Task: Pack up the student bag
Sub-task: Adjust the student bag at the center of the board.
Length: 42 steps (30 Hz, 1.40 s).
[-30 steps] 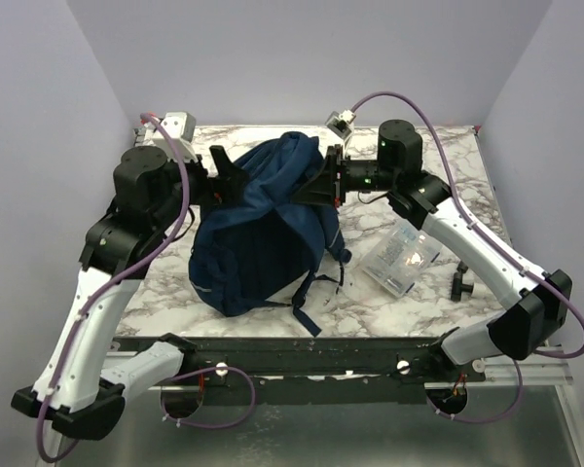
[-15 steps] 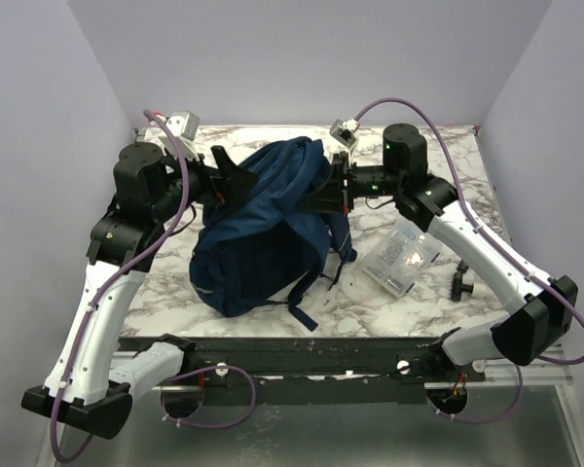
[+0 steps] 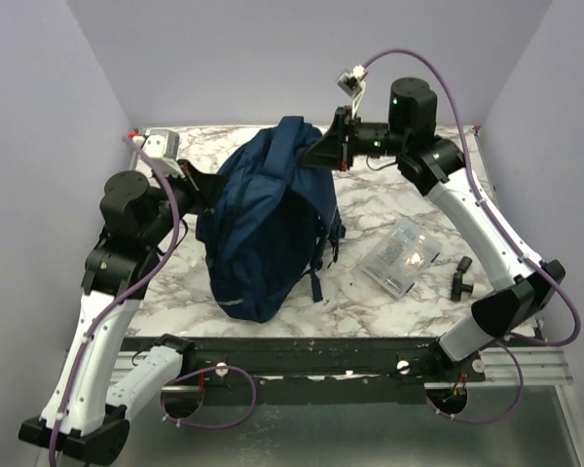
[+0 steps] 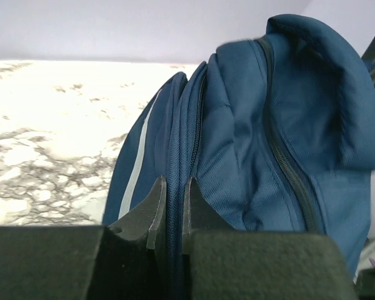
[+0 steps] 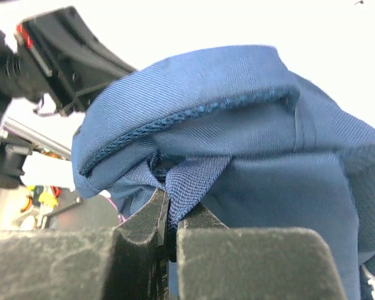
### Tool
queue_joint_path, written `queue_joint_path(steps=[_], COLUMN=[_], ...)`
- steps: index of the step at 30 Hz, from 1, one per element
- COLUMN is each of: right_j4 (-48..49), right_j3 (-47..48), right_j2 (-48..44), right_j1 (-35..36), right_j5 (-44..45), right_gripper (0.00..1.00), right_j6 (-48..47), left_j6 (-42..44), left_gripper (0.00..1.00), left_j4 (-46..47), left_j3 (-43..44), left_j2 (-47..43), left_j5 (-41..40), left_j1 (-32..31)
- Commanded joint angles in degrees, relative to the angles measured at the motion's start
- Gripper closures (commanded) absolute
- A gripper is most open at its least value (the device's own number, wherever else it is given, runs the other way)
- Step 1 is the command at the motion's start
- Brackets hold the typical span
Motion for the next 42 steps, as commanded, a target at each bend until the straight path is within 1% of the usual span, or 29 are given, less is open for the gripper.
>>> queue_joint_path(steps=[1, 4, 6, 7, 8, 11, 13, 14, 16, 18, 20, 21, 23, 24, 25, 26, 28, 29, 30, 34, 37, 38, 39, 42], right_j4=[-2.42, -3.99, -4.64, -4.04, -2.84, 1.82, 4.51, 5.15, 5.51, 5.44, 4.83, 4.04, 1.95, 1.57, 1.88, 3.06, 6.34, 8.32, 10.19, 18.23, 20.85, 21.82, 22.11, 21.83], right_j3=[14.72, 23.01, 23.9, 21.6, 17.22, -1.4, -11.86, -14.65, -17.74, -18.06, -16.21, -14.73, -11.55, -11.03, -11.5, -12.54, -15.34, -16.76, -17.9, -21.95, -22.66, -23.24, -23.66, -24.81], right_j2=[3.46, 5.69, 5.59, 4.31, 2.63, -4.56, -7.02, -6.91, -5.87, -6.0, -6.98, -7.26, -7.38, -7.68, -8.51, -9.28, -10.57, -10.92, -11.5, -13.31, -13.75, -13.92, -14.04, -14.28], right_j1=[-3.64, -3.68, -3.58, -3.62, -3.6, -3.7, -3.73, -3.73, -3.79, -3.77, -3.73, -3.74, -3.73, -3.79, -3.77, -3.73, -3.74, -3.75, -3.69, -3.72, -3.42, -3.19, -2.87, -2.42], right_j5=[10.15, 9.18, 7.84, 7.37, 7.3, 10.88, 12.56, 12.32, 10.98, 11.73, 12.89, 12.75, 11.74, 11.53, 11.32, 10.51, 7.19, 4.97, 3.51, 1.23, 0.54, 0.54, 0.54, 1.17], right_gripper=[1.0, 1.0, 1.0, 1.0, 1.0, 1.0, 1.0, 1.0, 1.0, 1.0, 0.98, 0.94, 0.9, 0.84, 0.75, 0.64, 0.48, 0.42, 0.39, 0.22, 0.13, 0.11, 0.1, 0.08], right_j6=[1.69, 1.58, 1.36, 1.29, 1.01, 0.17, 0.98, 1.72, 2.93, 3.83, 4.24, 4.13, 3.89, 3.95, 4.47, 5.2, 7.89, 9.52, 11.01, 16.35, 17.5, 17.74, 17.76, 17.22], left_j6=[1.63, -0.82, -1.94, -2.41, -3.26, -6.15, -8.31, -9.04, -8.93, -8.11, -7.24, -7.37, -8.36, -9.09, -9.53, -10.07, -11.08, -11.48, -11.89, -12.99, -14.26, -14.38, -14.38, -13.76], left_gripper=[1.0, 1.0, 1.0, 1.0, 1.0, 1.0, 1.0, 1.0, 1.0, 1.0, 1.0, 1.0, 1.0, 1.0, 1.0, 1.0, 1.0, 1.0, 0.96, 0.9, 0.76, 0.7, 0.62, 0.41], left_j4=[9.81, 10.81, 11.88, 12.15, 12.19, 12.3, 10.59, 9.06, 6.3, 5.52, 5.16, 4.66, 4.03, 3.9, 3.98, 3.98, 3.97, 3.98, 3.97, 4.16, 4.17, 4.08, 3.86, 3.31], left_j3=[-1.43, -0.45, -1.92, -3.41, -5.25, -13.51, -19.32, -21.33, -21.96, -21.02, -18.93, -17.64, -16.63, -16.79, -17.31, -17.78, -18.4, -18.46, -18.4, -17.72, -17.59, -17.67, -17.72, -17.86], left_j2=[-10.91, -11.92, -13.45, -14.43, -15.87, -20.48, -22.57, -22.92, -23.2, -23.88, -23.4, -22.89, -22.13, -22.06, -22.25, -22.48, -22.83, -22.89, -22.98, -22.39, -22.13, -22.12, -22.38, -23.17], left_j5=[-13.09, -11.07, -9.75, -9.33, -9.23, -9.6, -10.76, -11.38, -13.31, -15.54, -13.91, -12.32, -10.23, -9.86, -9.76, -9.82, -9.78, -9.47, -9.02, -6.27, -4.59, -4.28, -4.41, -5.63], left_j1=[1.25, 1.25, 1.25, 1.23, 1.23, 1.18, 1.16, 1.11, 1.16, 1.17, 1.15, 1.16, 1.16, 1.16, 1.16, 1.2, 1.16, 1.17, 1.2, 1.16, 1.16, 1.2, 1.21, 1.16])
